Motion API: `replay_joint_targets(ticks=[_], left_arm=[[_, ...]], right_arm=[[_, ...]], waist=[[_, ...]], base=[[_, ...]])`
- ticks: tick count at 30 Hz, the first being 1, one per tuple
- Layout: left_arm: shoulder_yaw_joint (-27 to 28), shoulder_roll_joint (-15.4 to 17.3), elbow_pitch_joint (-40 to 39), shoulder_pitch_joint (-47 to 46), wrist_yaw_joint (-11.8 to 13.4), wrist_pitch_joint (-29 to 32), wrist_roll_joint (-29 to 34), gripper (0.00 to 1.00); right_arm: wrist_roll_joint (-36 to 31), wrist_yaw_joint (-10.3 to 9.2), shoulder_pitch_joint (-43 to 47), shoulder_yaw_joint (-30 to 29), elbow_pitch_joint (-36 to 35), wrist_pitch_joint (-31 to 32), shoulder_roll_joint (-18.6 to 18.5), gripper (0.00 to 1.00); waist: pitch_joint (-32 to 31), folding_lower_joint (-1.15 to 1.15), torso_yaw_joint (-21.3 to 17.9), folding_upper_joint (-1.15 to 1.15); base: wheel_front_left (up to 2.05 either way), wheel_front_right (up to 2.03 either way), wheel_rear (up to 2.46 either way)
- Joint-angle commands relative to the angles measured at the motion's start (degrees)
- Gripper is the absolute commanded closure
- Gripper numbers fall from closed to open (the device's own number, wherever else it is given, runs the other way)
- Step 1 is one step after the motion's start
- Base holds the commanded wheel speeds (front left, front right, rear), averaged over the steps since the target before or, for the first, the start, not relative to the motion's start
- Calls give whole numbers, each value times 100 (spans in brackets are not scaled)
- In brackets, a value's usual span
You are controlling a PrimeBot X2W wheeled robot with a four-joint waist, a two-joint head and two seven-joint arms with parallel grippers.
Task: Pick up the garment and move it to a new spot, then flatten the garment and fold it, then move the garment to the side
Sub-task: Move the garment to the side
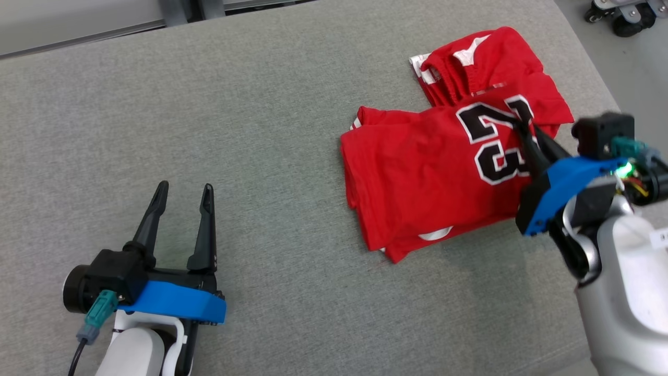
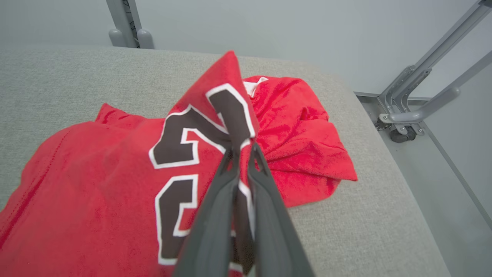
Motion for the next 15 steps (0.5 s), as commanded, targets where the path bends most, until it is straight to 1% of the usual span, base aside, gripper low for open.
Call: replay_joint_targets(ticks=[1,5,7,11,15], left_arm=[[23,42,11,-79,-11,10,19,0],[46,50,21,-71,48,-15,-7,0],[48,34,18,-71,57,-35,-35,0],[33,12,22,-43,88,-63,-48,0],[14,-1,26,10,106,-83,-72,0]], right_arm=[[-51,-1,-227,39,37,-1,-16,100],[-10,-1,-755,90,285,106,-147,100],[-26,-1,-1001,24,438,170,-289,100],[-63,-1,-1359,-337,719,295,-680,100],[-188,-1,-1515,-788,990,383,-1048,100]], waist=[[-6,-1,31,0],[-43,-1,210,0],[-52,-1,346,0],[-32,-1,639,0],[0,-1,878,0]], base=[[0,0,0],[0,0,0],[0,0,0],[0,0,0],[0,0,0]])
